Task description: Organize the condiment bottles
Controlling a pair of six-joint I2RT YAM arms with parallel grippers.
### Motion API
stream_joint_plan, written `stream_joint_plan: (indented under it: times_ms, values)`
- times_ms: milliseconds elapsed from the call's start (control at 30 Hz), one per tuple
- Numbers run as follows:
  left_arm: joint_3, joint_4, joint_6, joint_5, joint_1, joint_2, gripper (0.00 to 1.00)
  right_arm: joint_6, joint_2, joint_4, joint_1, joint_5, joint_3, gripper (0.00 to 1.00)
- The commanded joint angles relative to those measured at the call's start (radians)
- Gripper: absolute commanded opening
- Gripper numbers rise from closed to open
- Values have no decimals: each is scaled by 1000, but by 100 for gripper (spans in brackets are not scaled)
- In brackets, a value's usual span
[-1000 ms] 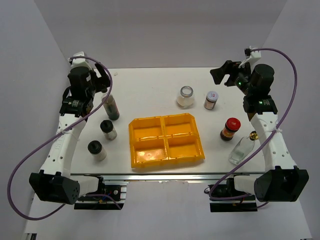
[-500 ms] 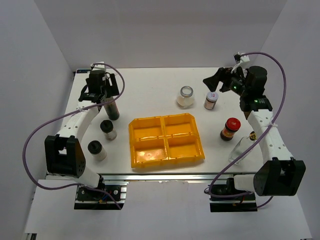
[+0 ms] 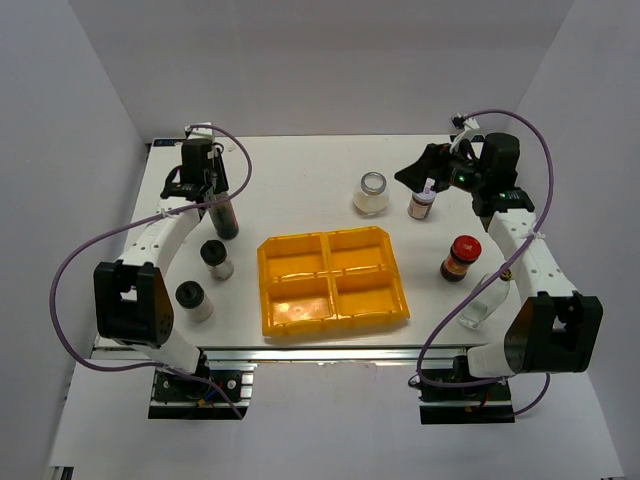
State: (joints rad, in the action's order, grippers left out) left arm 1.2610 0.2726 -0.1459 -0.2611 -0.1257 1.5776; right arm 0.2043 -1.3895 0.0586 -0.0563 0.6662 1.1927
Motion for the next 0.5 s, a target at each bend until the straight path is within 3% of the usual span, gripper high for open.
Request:
stream_joint_plan:
  times_ms: [0,300,467]
  values:
    - [54,-12,14,26,0,-74,0,21,26,-8,1,35,-15,90]
    - [185,56,14,99,-106,-160,0,29,178,-34,3,36,-130,89]
    - [245,112,16,-27,-258,-179,0,49,248,-42,3,30,-177,89]
